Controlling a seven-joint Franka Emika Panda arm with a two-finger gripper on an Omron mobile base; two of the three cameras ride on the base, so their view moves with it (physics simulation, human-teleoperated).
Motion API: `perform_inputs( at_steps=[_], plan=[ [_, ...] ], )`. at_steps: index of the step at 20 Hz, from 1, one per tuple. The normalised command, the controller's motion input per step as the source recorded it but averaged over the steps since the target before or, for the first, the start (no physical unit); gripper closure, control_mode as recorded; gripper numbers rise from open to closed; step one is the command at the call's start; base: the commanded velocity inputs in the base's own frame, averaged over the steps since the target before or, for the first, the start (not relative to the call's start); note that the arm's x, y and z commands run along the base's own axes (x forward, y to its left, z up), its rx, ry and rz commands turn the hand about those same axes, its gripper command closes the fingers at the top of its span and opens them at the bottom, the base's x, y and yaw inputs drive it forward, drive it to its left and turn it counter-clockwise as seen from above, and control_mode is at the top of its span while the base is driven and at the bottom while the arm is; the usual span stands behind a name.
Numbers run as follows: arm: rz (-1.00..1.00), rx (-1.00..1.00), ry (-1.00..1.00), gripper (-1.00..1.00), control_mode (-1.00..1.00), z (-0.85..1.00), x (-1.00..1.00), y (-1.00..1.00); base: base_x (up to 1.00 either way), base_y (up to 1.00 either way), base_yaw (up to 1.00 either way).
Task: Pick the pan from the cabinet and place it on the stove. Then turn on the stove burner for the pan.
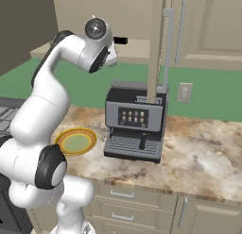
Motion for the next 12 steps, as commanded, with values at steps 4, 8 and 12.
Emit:
perform_inputs(
  at_steps=[4,8,12],
  plan=[
    [-0.03,0.0,0.07,-1.0,-1.0,0.0,0.51,0.0,0.0,0.0,0.0],
    [-0.04,0.0,0.04,-1.0,-1.0,0.0,0.52,0.0,0.0,0.0,0.0],
    [-0.03,0.0,0.02,-1.0,-1.0,0.0,0.53,0.04,0.0,0.0,0.0]
  ],
)
